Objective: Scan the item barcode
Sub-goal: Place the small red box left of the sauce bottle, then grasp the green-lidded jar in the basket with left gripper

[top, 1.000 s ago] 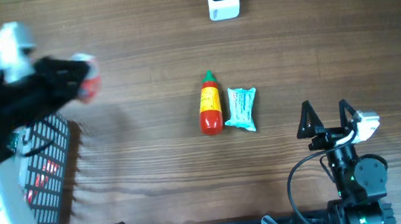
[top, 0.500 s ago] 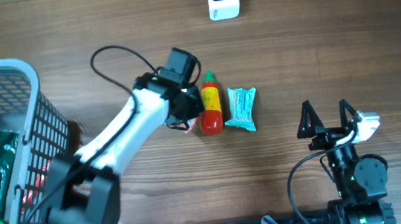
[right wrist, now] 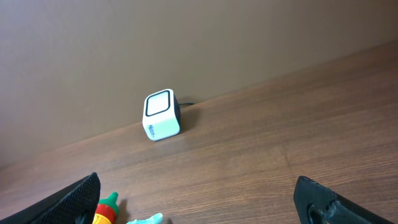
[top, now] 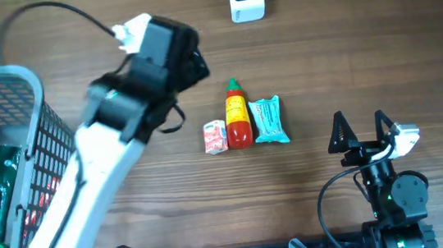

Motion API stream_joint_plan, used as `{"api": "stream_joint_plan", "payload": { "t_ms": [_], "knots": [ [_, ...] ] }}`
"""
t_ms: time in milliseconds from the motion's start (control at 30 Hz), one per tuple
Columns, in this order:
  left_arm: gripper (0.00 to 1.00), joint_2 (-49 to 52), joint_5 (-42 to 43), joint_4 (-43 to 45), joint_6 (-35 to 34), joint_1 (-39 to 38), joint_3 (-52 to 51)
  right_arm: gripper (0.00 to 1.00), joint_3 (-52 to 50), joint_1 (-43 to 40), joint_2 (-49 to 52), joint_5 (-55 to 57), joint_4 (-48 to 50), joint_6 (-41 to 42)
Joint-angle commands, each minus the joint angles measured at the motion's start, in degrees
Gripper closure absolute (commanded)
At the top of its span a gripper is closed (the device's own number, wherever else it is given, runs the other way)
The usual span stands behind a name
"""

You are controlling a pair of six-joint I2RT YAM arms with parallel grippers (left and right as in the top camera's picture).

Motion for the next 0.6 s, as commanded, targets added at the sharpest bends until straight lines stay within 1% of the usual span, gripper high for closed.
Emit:
{"api": "stream_joint_plan", "payload": {
  "t_ms": [0, 67, 100, 167, 233, 333, 367, 400, 433, 467, 533, 567],
  "knots": [
    [0.0, -8.5, -9.7, -1.1, 1.3, 4.7, 3.6, 0.0, -0.1, 0.1, -0.3, 0.6, 0.3, -0.6],
    [0.0, -13.1, -9.7, -3.7, -2.8, 11.8, 3.6, 0.0, -0.1, 0.1, -0.3, 0.6, 0.3, -0.6],
    [0.0, -15.2, -9.7, -5.7, -5.7, 16.8, 3.6, 0.0, -0.1, 0.1, -0.3, 0.5, 0.3, -0.6],
    [0.0, -18.6, -9.7, -9.6, -11.7, 29.6, 3.6, 0.0, -0.1, 0.1, -0.3, 0.6, 0.3, -0.6],
    [0.0, -19.9, -7.8, -14.0, -20.9, 41.7, 3.6, 0.0, -0.1, 0.1, -0.3, 0.6, 0.3, -0.6],
    [0.0, -19.5, -5.4, -17.4, -29.5, 53.4, 3.5, 0.0, -0.1, 0.1, -0.3, 0.6, 0.3, -0.6],
    [0.0, -18.8, -4.9, -18.6, -32.7, 59.8, 3.5, 0.0, -0.1, 0.1, -0.3, 0.6, 0.3, -0.6],
    [0.0, -18.4, -4.5, -18.9, -33.7, 62.2, 3.5, 0.0, -0.1, 0.1, -0.3, 0.6, 0.3, -0.6],
    [0.02, -16.8, -3.1, -19.1, -33.8, 68.1, 3.5, 0.0, -0.1, 0.1, -0.3, 0.6, 0.3, -0.6],
    [0.02, -15.3, -1.6, -19.5, -34.6, 71.4, 3.5, 0.0, -0.1, 0.1, -0.3, 0.6, 0.3, -0.6],
    [0.01, -11.9, 0.9, -21.9, -39.9, 77.0, 3.1, 0.0, -0.1, 0.1, -0.3, 0.6, 0.3, -0.6],
    [0.0, -10.5, 1.6, -22.9, -42.0, 78.6, 3.1, 0.0, -0.1, 0.1, -0.3, 0.6, 0.3, -0.6]
  ]
}}
